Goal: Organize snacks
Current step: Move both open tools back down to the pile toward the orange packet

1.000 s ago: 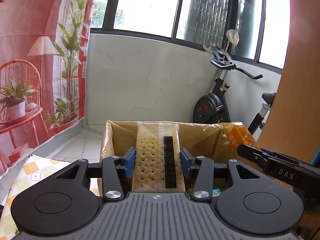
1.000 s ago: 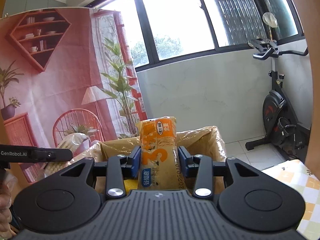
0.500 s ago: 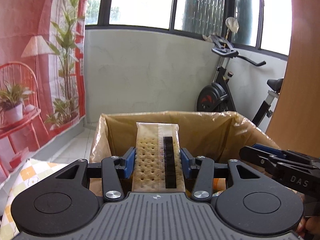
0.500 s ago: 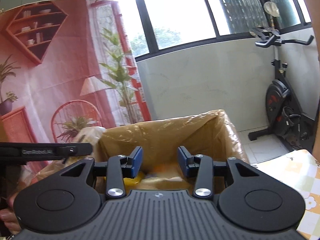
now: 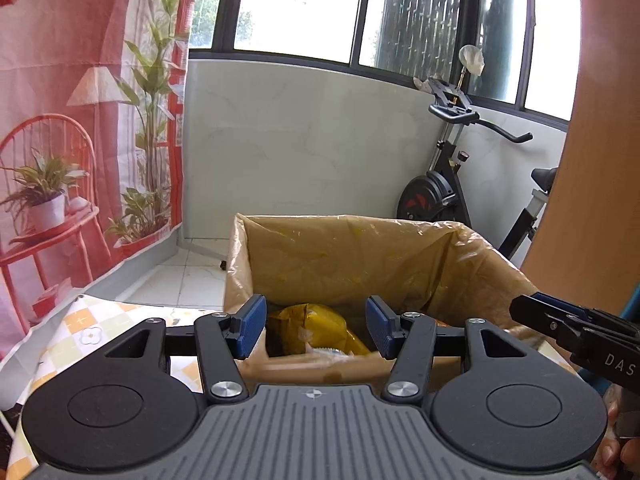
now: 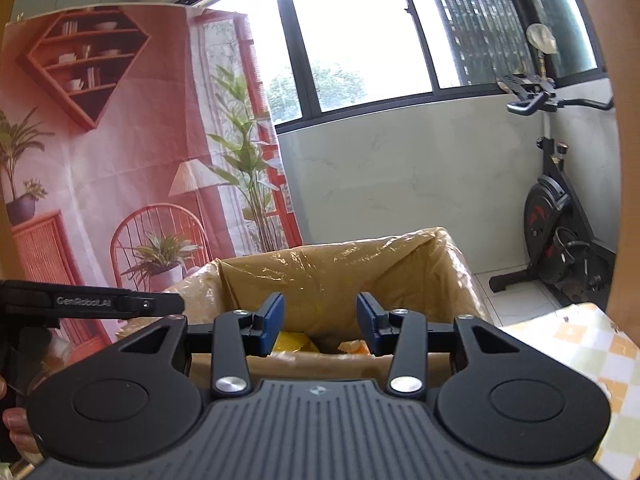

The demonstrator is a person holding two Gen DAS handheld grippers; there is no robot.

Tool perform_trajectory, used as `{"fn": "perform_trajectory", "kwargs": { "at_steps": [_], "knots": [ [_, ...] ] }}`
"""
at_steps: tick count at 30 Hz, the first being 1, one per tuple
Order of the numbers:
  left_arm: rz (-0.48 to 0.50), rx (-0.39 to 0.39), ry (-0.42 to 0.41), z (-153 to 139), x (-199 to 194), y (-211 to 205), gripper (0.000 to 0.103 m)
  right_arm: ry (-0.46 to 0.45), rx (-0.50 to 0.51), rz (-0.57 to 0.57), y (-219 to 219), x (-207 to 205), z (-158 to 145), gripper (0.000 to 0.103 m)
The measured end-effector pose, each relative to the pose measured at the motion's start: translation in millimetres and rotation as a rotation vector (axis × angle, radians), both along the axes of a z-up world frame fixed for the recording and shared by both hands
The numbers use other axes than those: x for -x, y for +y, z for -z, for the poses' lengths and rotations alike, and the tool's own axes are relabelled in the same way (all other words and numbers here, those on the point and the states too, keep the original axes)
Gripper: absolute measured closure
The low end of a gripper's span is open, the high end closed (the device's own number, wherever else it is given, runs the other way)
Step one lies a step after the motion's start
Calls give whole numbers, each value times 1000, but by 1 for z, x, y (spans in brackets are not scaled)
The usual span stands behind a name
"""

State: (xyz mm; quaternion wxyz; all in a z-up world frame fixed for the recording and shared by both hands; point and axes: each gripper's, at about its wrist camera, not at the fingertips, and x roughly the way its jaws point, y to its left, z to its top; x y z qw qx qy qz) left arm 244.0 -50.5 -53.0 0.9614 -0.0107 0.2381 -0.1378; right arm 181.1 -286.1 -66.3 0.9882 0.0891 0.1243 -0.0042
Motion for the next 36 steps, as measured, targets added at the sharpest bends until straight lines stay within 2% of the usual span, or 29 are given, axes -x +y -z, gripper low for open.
{"fn": "perform_trajectory", "kwargs": {
  "at_steps": [5, 8, 11, 15, 18, 23, 26, 29, 33, 36],
  "knots": [
    [-12, -5, -43, -24, 37, 6, 43, -20, -28, 28, 4, 39, -9, 59],
    [-35, 20, -61, -39, 70, 14, 41, -43, -50, 48, 6, 67, -17, 59],
    [-40, 77, -41, -43, 107, 28, 38, -75, -87, 77, 8, 99, -25, 58],
    [-63, 48, -73, -44, 147, 36, 37, -97, -133, 87, 16, 139, -28, 58],
    [-66, 55, -89, -45, 155, 41, 36, -92, -120, 78, 25, 157, -28, 58],
    [-81, 90, -78, -41, 149, 47, 36, -58, -72, 65, 43, 155, -23, 58],
    [-84, 75, -41, -27, 149, 54, 36, -50, -60, 41, 52, 153, -15, 58],
    [-101, 99, 36, -4, 143, 69, 36, -4, -56, 16, 59, 146, 0, 58],
    [-133, 131, 179, 34, 128, 87, 36, 59, -77, -3, 63, 132, 28, 58],
    [-104, 116, 287, 62, 122, 92, 36, 114, -106, -14, 62, 122, 52, 58]
  ]
}}
